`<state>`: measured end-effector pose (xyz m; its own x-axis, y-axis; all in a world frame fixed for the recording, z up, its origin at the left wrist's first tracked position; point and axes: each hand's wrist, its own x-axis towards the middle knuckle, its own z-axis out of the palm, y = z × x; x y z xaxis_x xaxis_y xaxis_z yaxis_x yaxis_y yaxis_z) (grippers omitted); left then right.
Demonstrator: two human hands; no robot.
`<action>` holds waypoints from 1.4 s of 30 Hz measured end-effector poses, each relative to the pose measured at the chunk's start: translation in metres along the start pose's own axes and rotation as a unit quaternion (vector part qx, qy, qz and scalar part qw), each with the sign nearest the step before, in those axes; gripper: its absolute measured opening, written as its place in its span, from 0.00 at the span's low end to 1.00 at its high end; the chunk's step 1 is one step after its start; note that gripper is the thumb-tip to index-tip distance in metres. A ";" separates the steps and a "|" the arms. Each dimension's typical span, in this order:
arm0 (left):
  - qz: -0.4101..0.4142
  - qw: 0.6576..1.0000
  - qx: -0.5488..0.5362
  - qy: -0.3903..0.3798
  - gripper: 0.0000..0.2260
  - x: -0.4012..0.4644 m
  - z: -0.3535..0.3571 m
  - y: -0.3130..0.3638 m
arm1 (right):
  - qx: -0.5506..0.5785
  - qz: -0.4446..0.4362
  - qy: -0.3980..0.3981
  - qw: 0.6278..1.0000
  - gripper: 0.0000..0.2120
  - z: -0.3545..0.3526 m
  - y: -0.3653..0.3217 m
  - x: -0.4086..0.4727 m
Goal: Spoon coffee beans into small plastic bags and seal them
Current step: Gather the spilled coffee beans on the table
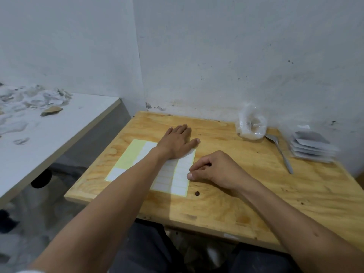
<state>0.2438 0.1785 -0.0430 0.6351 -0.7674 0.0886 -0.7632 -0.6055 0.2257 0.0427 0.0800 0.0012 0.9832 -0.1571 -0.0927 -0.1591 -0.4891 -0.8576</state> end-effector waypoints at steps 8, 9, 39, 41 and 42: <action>-0.002 1.000 -0.002 -0.005 0.33 -0.001 -0.001 0.001 | 0.213 0.131 -0.045 0.967 0.10 -0.009 -0.008 0.002; -0.004 1.000 -0.001 -0.004 0.33 -0.001 -0.001 0.001 | 0.305 0.175 -0.067 0.934 0.09 -0.014 -0.008 0.003; -0.047 0.997 0.064 -0.002 0.31 0.006 -0.021 0.024 | 0.443 0.168 -0.098 0.875 0.06 -0.047 0.015 -0.017; -0.037 0.994 0.103 0.013 0.36 0.017 -0.032 0.047 | 0.529 0.198 -0.054 0.823 0.05 -0.060 0.019 -0.015; -0.018 0.993 0.112 0.020 0.42 0.022 -0.035 0.061 | 0.535 0.212 -0.033 0.817 0.06 -0.068 0.021 -0.014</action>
<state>0.2157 0.1321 0.0062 0.6631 -0.7381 0.1246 -0.7445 -0.6675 0.0080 0.0191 0.0139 0.0185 0.8682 -0.0539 -0.4933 -0.3520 0.6339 -0.6887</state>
